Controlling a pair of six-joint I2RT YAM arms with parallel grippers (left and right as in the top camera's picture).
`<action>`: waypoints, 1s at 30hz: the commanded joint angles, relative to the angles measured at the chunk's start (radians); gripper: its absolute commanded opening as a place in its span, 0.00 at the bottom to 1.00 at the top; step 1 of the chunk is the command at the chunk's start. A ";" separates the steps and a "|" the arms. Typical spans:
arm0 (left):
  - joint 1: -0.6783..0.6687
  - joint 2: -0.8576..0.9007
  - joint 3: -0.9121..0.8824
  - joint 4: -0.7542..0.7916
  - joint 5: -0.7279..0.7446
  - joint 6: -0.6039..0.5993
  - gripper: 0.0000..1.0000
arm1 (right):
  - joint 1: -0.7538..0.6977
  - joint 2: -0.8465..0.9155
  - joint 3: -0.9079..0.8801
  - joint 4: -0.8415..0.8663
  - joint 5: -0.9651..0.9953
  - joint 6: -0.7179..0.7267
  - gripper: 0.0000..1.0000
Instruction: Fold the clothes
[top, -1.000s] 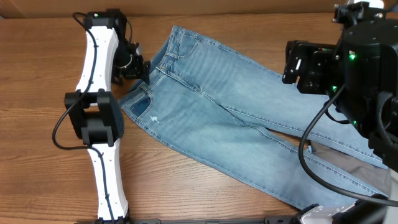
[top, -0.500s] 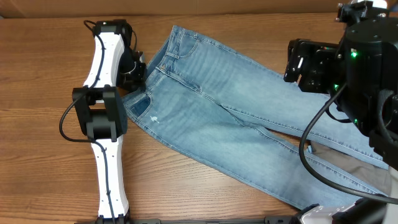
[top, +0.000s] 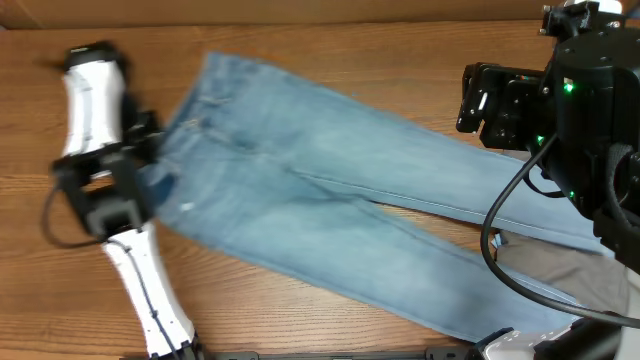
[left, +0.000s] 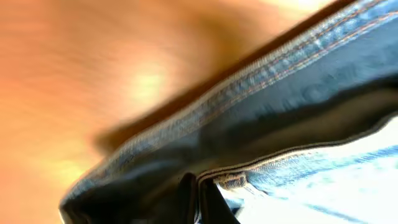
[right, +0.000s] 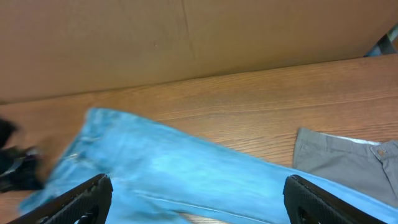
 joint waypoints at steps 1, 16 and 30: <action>0.200 -0.151 0.007 -0.023 -0.039 -0.069 0.04 | -0.005 0.000 0.000 0.003 0.003 0.009 0.91; 0.225 -0.517 0.007 -0.025 0.085 0.103 0.44 | -0.122 0.113 0.000 0.013 -0.068 0.055 0.97; -0.037 -0.492 0.006 0.058 0.083 0.250 0.62 | -0.584 0.393 -0.243 0.008 -0.462 0.019 0.91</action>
